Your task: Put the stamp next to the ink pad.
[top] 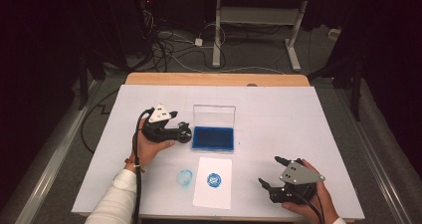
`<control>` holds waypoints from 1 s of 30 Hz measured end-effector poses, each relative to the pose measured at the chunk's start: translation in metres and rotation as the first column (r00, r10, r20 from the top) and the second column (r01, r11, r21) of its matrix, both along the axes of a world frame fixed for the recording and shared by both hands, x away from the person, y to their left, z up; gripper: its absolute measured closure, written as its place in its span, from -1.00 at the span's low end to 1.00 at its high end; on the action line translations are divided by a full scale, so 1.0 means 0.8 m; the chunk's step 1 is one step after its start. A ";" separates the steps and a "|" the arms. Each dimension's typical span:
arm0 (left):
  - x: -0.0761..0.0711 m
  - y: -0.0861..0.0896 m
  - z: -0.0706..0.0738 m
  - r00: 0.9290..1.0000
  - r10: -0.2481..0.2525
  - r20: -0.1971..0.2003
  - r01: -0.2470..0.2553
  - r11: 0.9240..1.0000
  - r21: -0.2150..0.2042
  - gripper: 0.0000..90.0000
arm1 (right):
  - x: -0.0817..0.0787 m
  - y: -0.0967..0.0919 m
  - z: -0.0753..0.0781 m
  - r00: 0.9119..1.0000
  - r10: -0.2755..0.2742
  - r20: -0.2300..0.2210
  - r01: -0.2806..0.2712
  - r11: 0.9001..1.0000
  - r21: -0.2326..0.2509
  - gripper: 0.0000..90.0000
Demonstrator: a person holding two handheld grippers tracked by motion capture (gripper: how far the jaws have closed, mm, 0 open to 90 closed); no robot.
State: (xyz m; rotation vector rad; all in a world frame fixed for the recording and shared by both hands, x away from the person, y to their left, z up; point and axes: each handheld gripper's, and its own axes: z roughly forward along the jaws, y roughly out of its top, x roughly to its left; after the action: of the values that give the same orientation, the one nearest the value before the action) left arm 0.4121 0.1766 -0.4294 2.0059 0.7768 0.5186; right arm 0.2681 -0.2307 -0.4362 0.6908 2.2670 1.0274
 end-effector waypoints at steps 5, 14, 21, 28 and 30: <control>-0.007 0.002 0.007 0.999 0.019 0.034 -0.019 1.000 -0.009 -0.41 | -0.001 0.001 0.001 1.000 -0.001 0.000 0.001 1.000 0.004 -0.56; -0.016 0.000 0.017 0.997 -0.001 0.071 0.001 1.000 -0.002 -0.51 | 0.000 0.002 0.000 1.000 -0.005 0.001 0.005 1.000 0.003 -0.56; -0.023 -0.003 0.022 0.996 -0.024 0.084 0.024 1.000 -0.004 -0.58 | -0.002 0.003 0.001 1.000 -0.014 0.013 0.014 1.000 0.009 -0.56; -0.031 -0.004 0.028 0.993 -0.031 0.114 0.031 1.000 0.001 -0.58 | -0.004 0.004 0.002 1.000 -0.019 0.024 0.018 1.000 0.013 -0.56; -0.035 -0.004 0.030 0.992 -0.037 0.120 0.038 0.999 -0.006 -0.59 | -0.004 0.003 0.002 0.999 -0.022 0.036 0.022 1.000 0.016 -0.56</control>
State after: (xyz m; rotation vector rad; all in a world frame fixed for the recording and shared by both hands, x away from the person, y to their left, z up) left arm 0.3842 0.1732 -0.4050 1.9580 0.6658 0.6072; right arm 0.2649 -0.2287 -0.4342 0.6966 2.2181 1.0401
